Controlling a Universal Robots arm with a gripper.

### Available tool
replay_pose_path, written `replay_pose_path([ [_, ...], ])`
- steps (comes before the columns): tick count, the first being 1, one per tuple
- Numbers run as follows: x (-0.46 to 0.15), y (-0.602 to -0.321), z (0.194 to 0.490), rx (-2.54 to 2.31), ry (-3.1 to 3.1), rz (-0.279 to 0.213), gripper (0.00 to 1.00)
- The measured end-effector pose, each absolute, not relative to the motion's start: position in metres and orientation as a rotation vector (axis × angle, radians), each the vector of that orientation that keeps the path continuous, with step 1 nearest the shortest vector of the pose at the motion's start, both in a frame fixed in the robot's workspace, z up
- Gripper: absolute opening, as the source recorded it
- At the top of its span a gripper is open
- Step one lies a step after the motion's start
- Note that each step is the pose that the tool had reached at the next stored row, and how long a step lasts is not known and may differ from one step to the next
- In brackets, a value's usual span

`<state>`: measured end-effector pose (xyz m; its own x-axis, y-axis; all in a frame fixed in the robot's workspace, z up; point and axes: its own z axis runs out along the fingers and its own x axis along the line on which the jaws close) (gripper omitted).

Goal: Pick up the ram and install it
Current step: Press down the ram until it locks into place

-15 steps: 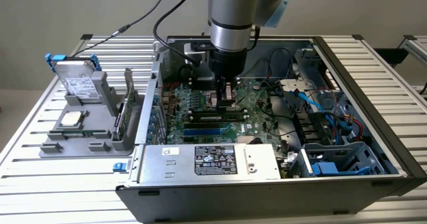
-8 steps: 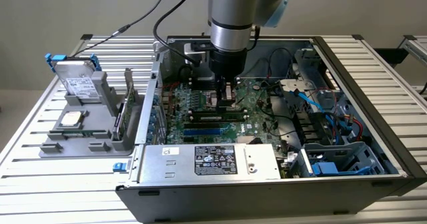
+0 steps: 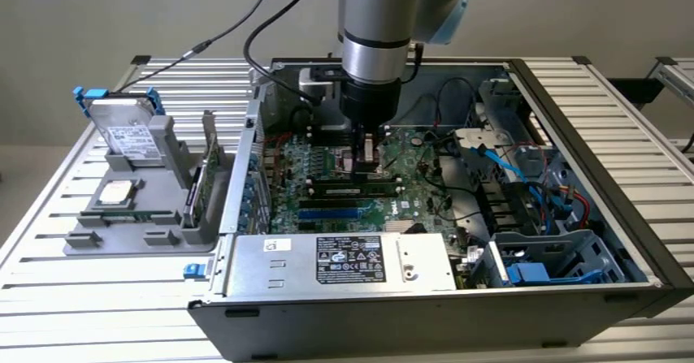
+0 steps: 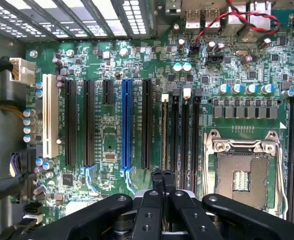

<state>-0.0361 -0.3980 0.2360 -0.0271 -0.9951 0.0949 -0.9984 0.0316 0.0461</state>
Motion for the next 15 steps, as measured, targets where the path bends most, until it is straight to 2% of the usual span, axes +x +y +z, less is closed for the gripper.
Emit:
replay_pose_path([
  [15, -0.0361, -0.3979, 0.2359, 1.885, -2.394, 0.049, 0.1],
])
